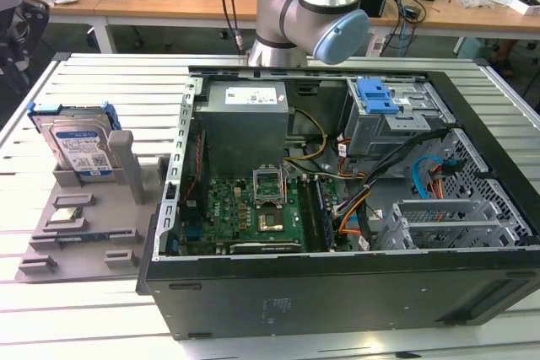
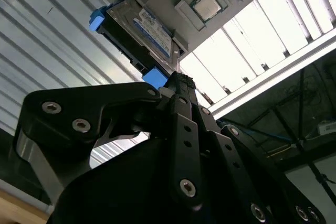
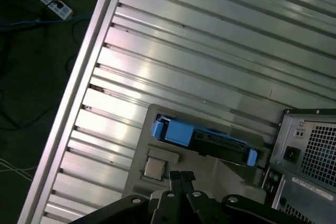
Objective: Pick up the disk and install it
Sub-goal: 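Pick up the disk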
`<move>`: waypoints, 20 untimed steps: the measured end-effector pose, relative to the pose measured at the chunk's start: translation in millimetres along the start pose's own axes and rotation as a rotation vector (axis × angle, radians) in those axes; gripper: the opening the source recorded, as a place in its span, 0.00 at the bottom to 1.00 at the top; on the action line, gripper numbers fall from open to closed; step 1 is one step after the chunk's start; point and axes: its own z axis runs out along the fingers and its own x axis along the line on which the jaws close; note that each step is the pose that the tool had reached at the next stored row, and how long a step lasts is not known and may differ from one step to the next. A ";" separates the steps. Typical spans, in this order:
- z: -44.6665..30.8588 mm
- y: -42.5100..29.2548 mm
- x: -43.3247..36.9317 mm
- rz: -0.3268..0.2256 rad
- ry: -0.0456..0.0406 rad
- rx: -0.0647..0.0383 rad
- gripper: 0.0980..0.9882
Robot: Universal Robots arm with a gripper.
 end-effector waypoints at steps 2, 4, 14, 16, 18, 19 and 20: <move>0.0 0.0 0.0 -0.013 0.0007 0.000 0.01; 0.0 0.0 0.0 -0.035 0.0016 -0.001 0.01; 0.0 0.0 0.0 -0.101 0.0045 -0.002 0.01; 0.0 0.0 0.0 -0.113 0.0051 -0.003 0.01; 0.0 0.0 0.0 -0.124 0.0056 -0.003 0.01; 0.0 0.0 0.0 -0.132 0.0060 -0.003 0.01; 0.0 0.0 0.0 -0.137 0.0063 -0.003 0.01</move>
